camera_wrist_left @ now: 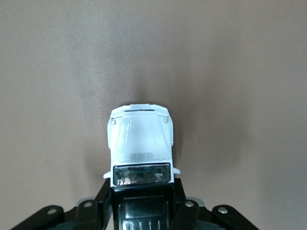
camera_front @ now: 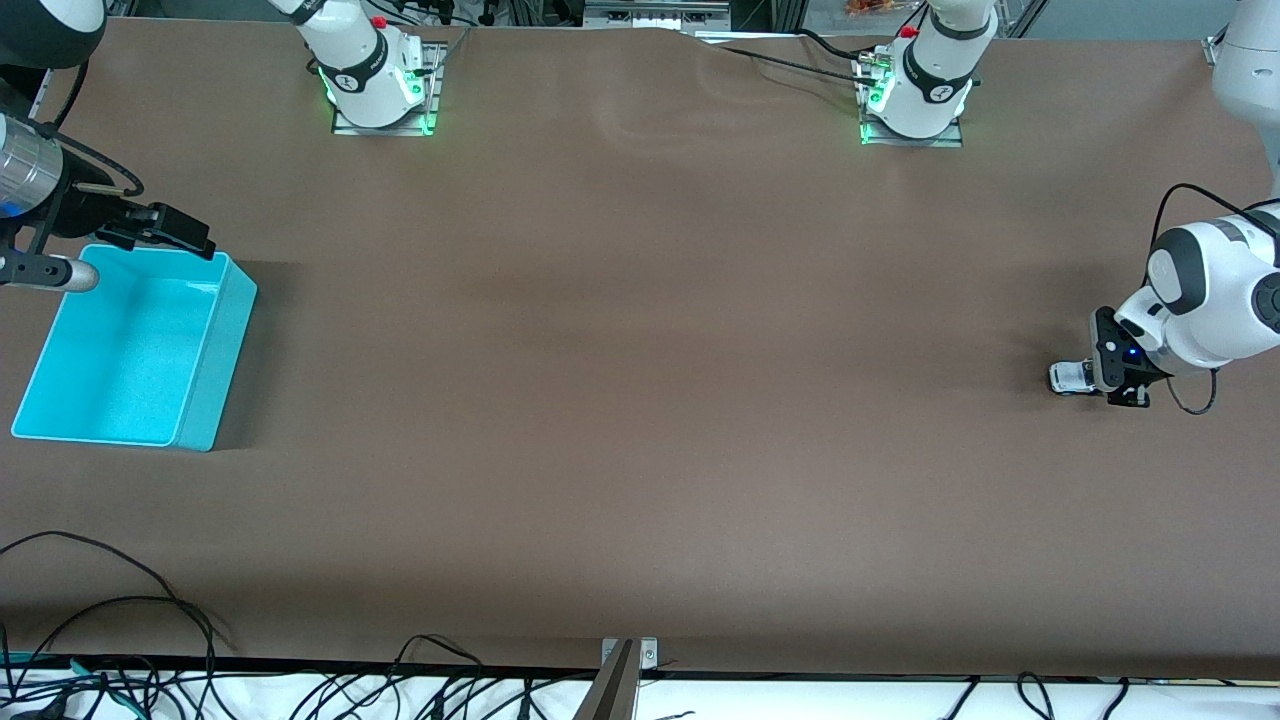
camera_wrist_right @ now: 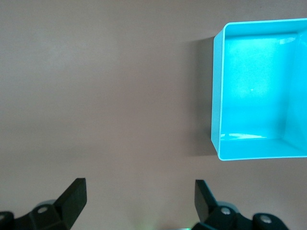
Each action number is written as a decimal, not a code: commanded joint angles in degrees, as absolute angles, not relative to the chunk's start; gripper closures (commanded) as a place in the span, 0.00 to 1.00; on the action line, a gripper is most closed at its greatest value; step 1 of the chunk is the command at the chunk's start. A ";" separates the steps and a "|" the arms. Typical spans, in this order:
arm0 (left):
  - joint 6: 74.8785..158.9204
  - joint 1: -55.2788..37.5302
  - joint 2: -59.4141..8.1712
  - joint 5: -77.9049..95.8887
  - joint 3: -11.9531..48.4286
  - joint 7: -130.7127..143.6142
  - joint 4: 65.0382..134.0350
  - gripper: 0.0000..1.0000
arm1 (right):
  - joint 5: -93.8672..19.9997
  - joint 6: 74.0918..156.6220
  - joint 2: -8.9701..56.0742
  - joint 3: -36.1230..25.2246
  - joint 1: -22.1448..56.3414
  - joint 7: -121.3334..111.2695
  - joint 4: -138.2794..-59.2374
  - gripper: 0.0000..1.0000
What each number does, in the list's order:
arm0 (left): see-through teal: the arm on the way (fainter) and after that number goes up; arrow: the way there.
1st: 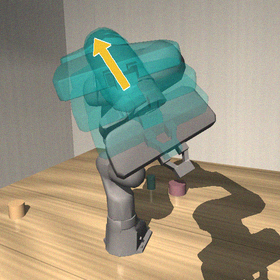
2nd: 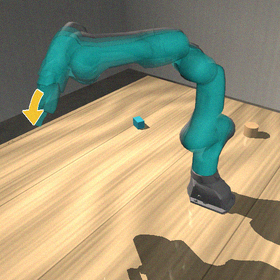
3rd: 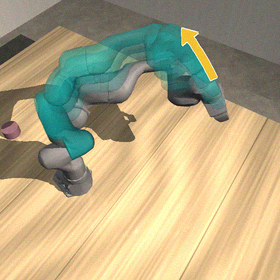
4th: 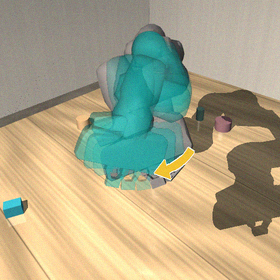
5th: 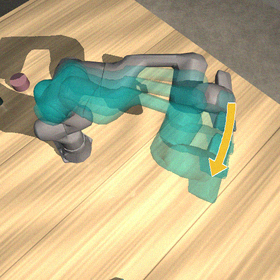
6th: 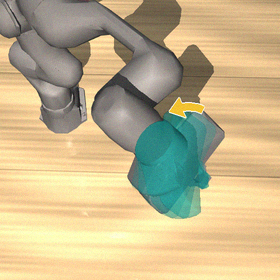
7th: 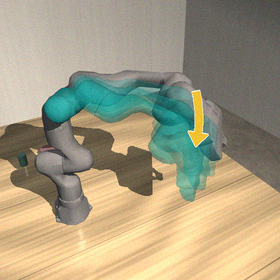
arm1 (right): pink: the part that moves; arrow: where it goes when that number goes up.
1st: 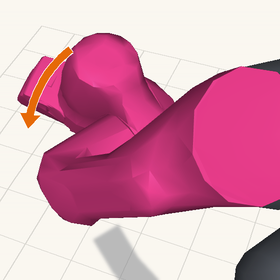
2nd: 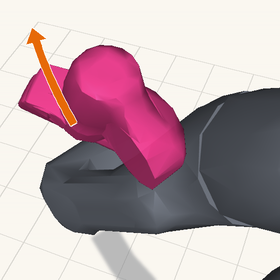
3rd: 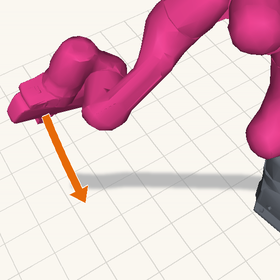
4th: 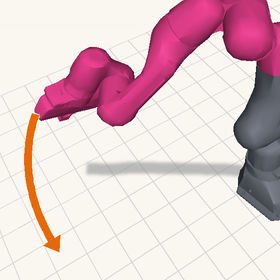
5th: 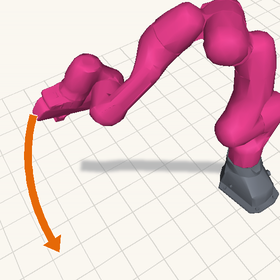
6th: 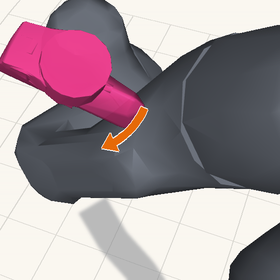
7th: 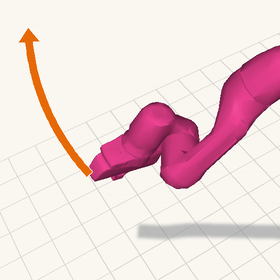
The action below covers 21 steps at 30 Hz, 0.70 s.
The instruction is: Wind and store white jeep toy
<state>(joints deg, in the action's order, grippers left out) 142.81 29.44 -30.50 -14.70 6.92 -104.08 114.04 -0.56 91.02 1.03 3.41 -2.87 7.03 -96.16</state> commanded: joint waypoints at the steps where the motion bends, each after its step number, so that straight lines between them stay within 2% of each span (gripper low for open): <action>1: 142.82 31.73 -35.68 -17.14 6.86 -106.79 112.59 0.96 | -0.44 90.26 1.14 3.25 -2.90 6.33 -95.54 0.00; 7: 142.82 31.90 -36.30 -17.14 6.86 -107.23 111.71 0.95 | -0.44 90.26 1.14 3.25 -2.90 6.33 -95.54 0.00; 9: 142.82 31.90 -36.12 -17.14 6.86 -107.23 111.71 0.90 | -0.44 90.26 1.14 3.25 -2.90 6.33 -95.54 0.00; 10: 142.82 31.90 -36.04 -17.14 6.94 -107.23 111.71 0.77 | -0.44 90.26 1.14 3.25 -2.90 6.33 -95.54 0.00; 11: 142.82 31.90 -35.86 -17.14 7.03 -107.40 111.71 0.52 | -0.44 90.26 1.14 3.25 -2.90 6.33 -95.54 0.00; 12: 142.82 31.90 -35.77 -17.05 7.21 -107.66 111.36 0.20 | -0.44 90.26 1.14 3.25 -2.90 6.33 -95.54 0.00; 13: 142.39 31.90 -35.68 -17.05 7.38 -107.93 110.49 0.00 | -0.44 90.26 1.14 3.25 -2.90 6.33 -95.54 0.00; 21: 134.75 31.29 -34.54 -16.52 8.44 -108.02 106.18 0.00 | -0.44 90.26 1.14 3.25 -2.90 6.33 -95.54 0.00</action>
<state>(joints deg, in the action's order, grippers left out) 140.45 30.85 -33.74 -14.95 7.13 -107.21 110.67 -0.56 91.02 1.03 3.41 -2.87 7.03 -96.16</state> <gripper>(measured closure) 0.220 0.000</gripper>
